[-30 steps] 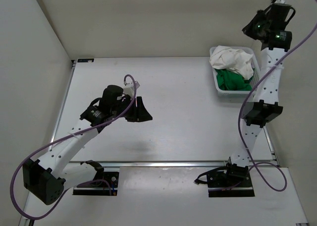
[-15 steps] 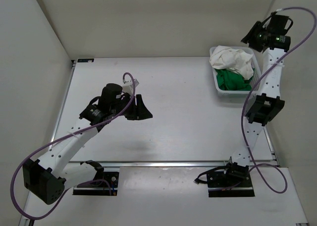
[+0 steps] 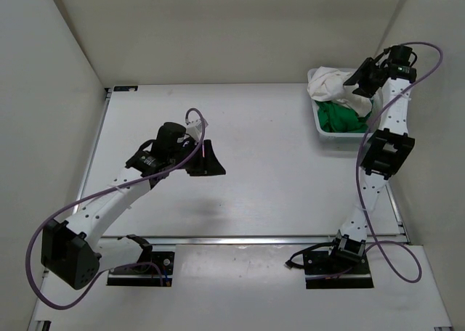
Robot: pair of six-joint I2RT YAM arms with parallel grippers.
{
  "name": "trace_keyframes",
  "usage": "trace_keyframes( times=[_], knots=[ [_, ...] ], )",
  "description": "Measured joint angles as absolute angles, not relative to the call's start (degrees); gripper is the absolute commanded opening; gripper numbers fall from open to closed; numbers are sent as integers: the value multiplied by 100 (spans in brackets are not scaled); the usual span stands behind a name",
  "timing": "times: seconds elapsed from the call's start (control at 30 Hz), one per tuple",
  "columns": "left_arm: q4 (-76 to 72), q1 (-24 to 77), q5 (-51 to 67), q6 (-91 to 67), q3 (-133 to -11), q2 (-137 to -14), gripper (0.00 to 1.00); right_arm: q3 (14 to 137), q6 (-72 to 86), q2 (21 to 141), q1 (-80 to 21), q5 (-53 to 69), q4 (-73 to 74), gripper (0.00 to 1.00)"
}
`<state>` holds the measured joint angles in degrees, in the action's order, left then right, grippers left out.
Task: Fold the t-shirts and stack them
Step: Grab crumpled tshirt from bin with the right arm
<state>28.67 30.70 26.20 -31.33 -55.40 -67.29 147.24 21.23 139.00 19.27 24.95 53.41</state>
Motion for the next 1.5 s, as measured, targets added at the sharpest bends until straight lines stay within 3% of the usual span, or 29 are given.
trace_keyframes(
  times=[0.4,0.6,0.83,0.93,1.1,1.33,1.5],
  knots=[
    [2832,3070,2622,-3131,-5533,-6818,53,15979,2102,14116,1435,2366,5489,55],
    [2827,3076,2626,-3129,-5513,-6818,53,16018,2099,14479,1511,2078,5588,57],
    [2792,3076,2657,-3138,-5485,-6851,53,16018,2086,14641,1562,2108,5725,42],
    [2781,3076,2659,-3148,-5485,-6917,53,16018,2075,14671,1452,2082,5719,29],
    [2783,3068,2657,-3144,-5485,-6934,53,16018,2073,14674,1081,1970,5695,0],
    [2786,3048,2659,-3148,-5483,-6930,53,15994,2082,14479,862,1732,5710,0],
    [2915,3035,2637,-3135,-5642,-6952,53,15939,2078,13504,823,1671,5684,0]
  ],
)
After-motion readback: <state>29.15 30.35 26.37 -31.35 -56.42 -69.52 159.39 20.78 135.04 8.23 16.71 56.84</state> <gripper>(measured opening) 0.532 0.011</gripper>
